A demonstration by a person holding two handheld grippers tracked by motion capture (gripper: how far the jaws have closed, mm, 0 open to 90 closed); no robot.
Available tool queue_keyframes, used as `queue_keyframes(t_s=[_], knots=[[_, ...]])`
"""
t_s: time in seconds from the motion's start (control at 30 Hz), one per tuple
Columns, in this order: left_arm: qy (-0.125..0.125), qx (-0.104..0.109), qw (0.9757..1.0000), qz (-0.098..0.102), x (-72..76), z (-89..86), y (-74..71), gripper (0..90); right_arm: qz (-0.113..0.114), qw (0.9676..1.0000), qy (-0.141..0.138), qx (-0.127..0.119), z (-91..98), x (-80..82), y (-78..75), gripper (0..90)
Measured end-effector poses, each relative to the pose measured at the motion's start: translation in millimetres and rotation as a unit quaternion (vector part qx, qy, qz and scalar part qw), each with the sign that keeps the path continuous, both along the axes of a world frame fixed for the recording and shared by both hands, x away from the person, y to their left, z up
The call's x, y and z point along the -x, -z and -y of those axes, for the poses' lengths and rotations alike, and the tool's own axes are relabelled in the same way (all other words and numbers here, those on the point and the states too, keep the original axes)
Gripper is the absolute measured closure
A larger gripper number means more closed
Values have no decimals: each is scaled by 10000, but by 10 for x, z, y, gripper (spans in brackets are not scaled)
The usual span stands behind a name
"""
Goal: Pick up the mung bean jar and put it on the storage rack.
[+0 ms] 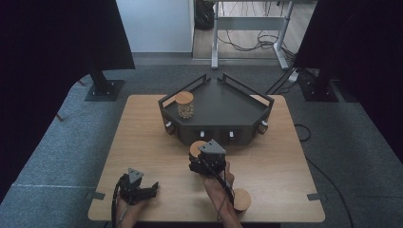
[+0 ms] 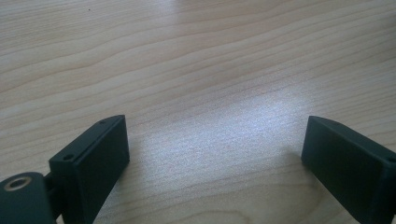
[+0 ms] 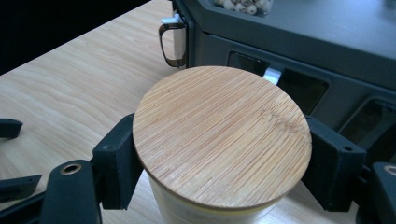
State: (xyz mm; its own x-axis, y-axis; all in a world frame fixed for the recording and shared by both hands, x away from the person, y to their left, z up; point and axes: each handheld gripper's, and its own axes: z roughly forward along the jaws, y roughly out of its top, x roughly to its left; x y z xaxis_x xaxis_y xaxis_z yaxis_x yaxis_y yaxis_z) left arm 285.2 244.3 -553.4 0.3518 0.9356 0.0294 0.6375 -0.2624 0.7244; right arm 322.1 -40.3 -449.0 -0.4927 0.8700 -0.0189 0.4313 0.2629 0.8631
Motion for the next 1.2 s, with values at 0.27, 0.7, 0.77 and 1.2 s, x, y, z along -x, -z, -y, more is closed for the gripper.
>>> queue_keyframes(t_s=[0.27, 0.7, 0.77, 1.2], knots=[[2, -1, 10000, 2, 0, 0, 0, 73, -64, 9996, -255, 45, 59, -56, -113, 236], [9, -9, 10000, -1, -2, -1, -1, 73, -126, 9984, -543, 2, 166, -131, -308, 236], [9, -9, 10000, 0, -2, -1, -1, 73, -119, 9982, -587, 16, 176, -143, -349, 236], [12, -13, 10000, -7, -4, 0, -2, 73, -64, 9971, -757, 48, 287, -257, -573, 236]])
